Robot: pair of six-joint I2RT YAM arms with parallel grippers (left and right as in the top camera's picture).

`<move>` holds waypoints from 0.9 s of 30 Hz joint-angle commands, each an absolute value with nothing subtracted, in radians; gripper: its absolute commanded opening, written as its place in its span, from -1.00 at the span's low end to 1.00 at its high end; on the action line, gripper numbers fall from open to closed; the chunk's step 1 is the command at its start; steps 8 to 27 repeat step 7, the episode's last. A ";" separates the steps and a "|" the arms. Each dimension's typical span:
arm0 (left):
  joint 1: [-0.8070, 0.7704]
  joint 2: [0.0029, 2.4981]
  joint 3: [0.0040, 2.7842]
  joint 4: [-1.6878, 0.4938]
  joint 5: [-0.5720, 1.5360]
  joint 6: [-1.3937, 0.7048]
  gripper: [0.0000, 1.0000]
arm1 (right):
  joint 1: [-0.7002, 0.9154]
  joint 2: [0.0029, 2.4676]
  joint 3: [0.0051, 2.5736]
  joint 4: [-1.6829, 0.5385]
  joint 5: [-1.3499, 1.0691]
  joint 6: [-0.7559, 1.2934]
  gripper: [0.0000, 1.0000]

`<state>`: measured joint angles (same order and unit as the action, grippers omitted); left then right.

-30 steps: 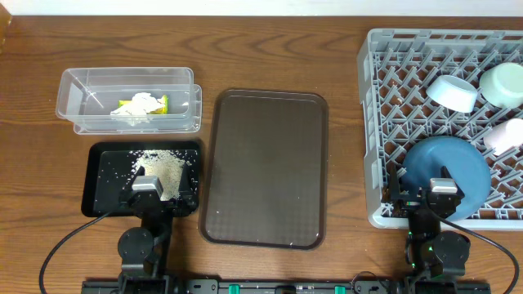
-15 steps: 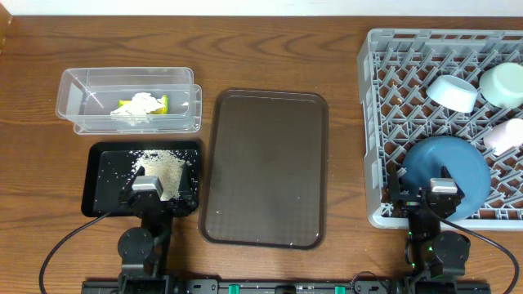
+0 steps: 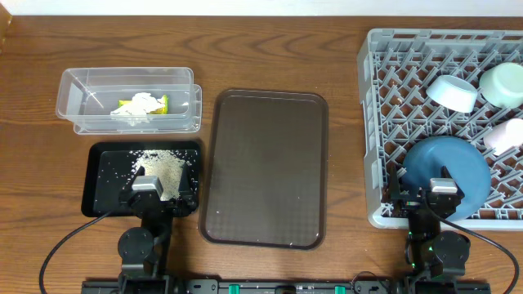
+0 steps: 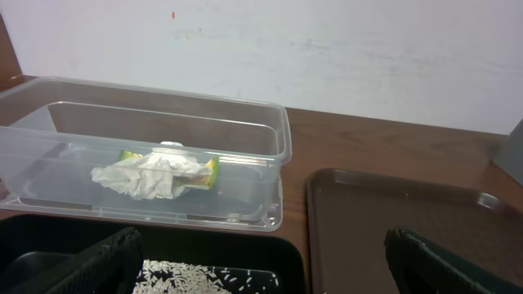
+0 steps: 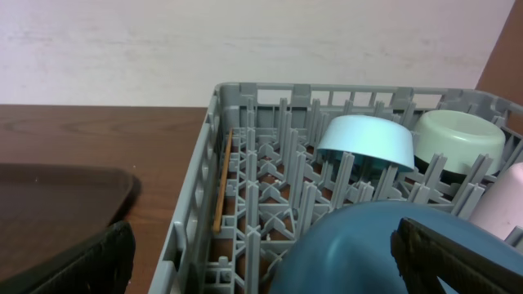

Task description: Sort waste into correct bins and load items into the dishwasher rack

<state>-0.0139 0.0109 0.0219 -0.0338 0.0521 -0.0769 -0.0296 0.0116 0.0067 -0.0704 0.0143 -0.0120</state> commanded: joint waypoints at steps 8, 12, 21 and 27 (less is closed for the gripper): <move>-0.010 0.005 0.004 -0.068 0.037 -0.064 0.93 | -0.040 0.006 0.006 -0.075 0.007 -0.024 0.99; -0.010 0.005 0.004 -0.068 0.037 -0.064 0.93 | -0.040 0.006 0.006 -0.075 0.007 -0.024 0.99; -0.010 0.005 0.004 -0.068 0.037 -0.064 0.93 | -0.040 0.006 0.006 -0.075 0.007 -0.024 0.99; -0.010 0.005 0.004 -0.068 0.037 -0.064 0.93 | -0.040 0.006 0.006 -0.075 0.007 -0.024 0.99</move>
